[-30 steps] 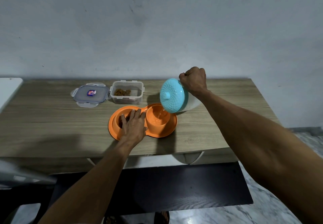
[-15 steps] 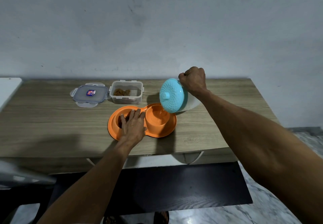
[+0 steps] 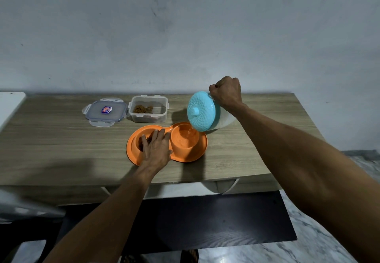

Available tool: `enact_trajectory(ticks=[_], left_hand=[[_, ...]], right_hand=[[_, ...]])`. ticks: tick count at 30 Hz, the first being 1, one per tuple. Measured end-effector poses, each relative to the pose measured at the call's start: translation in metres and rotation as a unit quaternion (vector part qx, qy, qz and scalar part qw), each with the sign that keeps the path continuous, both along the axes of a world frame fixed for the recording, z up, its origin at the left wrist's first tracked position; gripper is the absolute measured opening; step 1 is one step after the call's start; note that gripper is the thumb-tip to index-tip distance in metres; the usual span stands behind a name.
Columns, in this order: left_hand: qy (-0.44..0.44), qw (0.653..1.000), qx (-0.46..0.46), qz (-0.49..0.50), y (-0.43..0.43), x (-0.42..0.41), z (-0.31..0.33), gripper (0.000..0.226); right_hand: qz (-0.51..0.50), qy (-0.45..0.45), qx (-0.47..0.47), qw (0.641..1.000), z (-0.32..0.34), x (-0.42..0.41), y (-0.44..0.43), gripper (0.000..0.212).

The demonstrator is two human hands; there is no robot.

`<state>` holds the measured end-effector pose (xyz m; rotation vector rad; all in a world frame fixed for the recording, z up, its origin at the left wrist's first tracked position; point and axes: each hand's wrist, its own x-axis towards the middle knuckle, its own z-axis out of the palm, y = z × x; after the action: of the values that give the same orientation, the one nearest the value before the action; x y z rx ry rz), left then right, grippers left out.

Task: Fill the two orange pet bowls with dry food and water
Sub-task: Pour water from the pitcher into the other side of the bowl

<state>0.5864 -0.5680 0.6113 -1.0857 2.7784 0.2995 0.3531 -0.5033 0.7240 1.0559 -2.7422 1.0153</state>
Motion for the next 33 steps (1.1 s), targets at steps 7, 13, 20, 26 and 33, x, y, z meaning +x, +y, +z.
enact_trajectory(ticks=[7,13,20,26,33], left_hand=[[0.004,1.0,0.003,0.001,0.001,0.0,0.001,0.074],[0.003,1.0,0.005,0.001,0.0,0.0,0.0,0.074],[0.005,1.0,-0.003,0.0,0.0,0.0,0.001,0.072],[0.0,1.0,-0.005,0.0,0.0,-0.001,0.001,0.072],[0.003,1.0,-0.013,-0.006,0.001,0.0,0.0,0.072]], right_hand=[[0.009,-0.001,0.008,1.0,0.001,-0.001,-0.002,0.036],[0.015,0.005,0.009,1.0,0.003,-0.001,-0.003,0.041],[0.008,-0.014,0.002,1.0,-0.001,-0.006,-0.003,0.034],[-0.016,-0.056,-0.016,0.998,-0.004,-0.015,0.004,0.043],[-0.096,-0.148,-0.051,0.983,-0.013,-0.028,0.013,0.04]])
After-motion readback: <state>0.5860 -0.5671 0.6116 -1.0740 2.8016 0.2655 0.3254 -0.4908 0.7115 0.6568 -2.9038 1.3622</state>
